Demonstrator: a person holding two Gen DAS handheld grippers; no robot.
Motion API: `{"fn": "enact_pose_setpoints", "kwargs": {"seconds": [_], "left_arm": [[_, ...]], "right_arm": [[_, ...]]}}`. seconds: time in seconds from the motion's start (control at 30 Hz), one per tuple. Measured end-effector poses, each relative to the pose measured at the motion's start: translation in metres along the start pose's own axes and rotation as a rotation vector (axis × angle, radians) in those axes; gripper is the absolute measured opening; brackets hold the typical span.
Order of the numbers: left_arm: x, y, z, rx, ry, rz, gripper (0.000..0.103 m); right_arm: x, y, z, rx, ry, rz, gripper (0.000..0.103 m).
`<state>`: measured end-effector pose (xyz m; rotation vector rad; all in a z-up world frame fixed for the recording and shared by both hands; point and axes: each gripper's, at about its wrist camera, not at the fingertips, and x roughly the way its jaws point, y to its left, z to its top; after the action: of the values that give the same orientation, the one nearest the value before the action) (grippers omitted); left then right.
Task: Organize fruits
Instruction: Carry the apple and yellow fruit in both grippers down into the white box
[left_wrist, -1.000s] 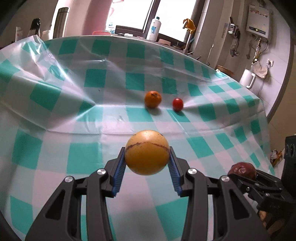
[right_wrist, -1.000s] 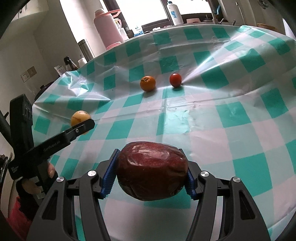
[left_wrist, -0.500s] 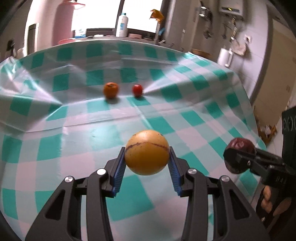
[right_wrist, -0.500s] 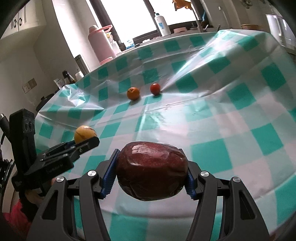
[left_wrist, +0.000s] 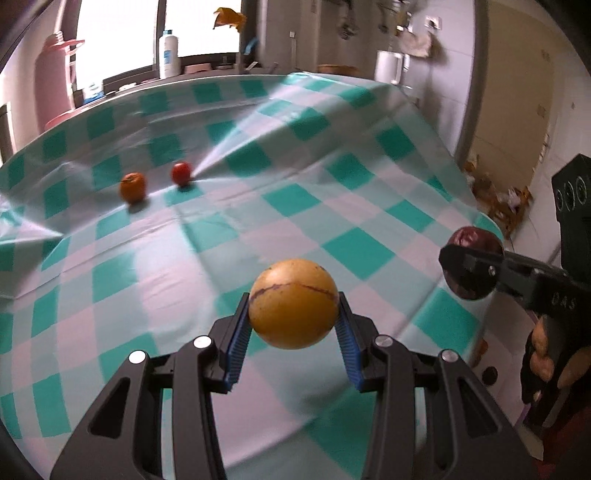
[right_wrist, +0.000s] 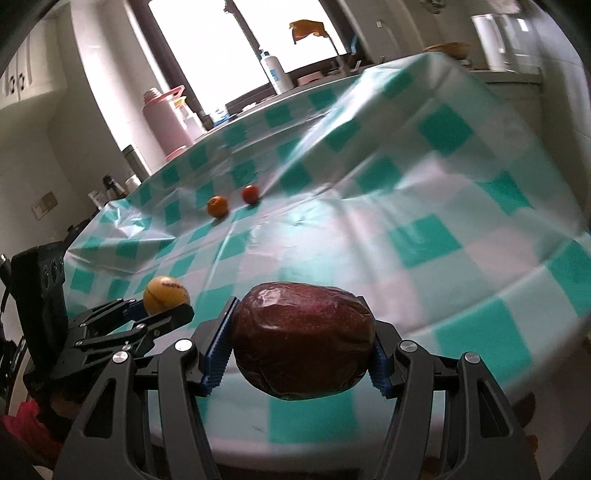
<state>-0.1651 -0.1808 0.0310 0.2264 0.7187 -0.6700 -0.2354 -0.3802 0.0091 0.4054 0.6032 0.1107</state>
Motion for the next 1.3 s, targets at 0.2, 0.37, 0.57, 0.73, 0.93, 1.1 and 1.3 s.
{"fn": "enact_pose_setpoints", "kwargs": {"seconds": [0.2, 0.37, 0.57, 0.73, 0.93, 1.1, 1.3], "left_arm": [[0.009, -0.037, -0.001, 0.091, 0.028, -0.025, 0.044], [0.015, -0.068, -0.004, 0.169, 0.045, -0.049, 0.044], [0.016, -0.102, -0.005, 0.247, 0.050, -0.087, 0.044], [0.016, -0.139, -0.010, 0.334, 0.054, -0.139, 0.044], [0.018, -0.186, -0.030, 0.476, 0.080, -0.217, 0.044], [0.036, -0.220, -0.060, 0.623, 0.139, -0.269, 0.044], [0.100, -0.241, -0.085, 0.685, 0.307, -0.278, 0.044]], "right_arm": [[-0.026, -0.033, -0.008, 0.049, -0.039, -0.049, 0.060], [-0.049, -0.064, -0.017, 0.099, -0.070, -0.105, 0.060], [-0.076, -0.101, -0.035, 0.160, -0.078, -0.187, 0.060], [-0.086, -0.127, -0.058, 0.197, -0.039, -0.261, 0.060], [-0.082, -0.154, -0.084, 0.244, 0.024, -0.324, 0.060], [-0.062, -0.169, -0.101, 0.214, 0.152, -0.411, 0.060], [-0.028, -0.172, -0.122, 0.110, 0.325, -0.472, 0.060]]}}
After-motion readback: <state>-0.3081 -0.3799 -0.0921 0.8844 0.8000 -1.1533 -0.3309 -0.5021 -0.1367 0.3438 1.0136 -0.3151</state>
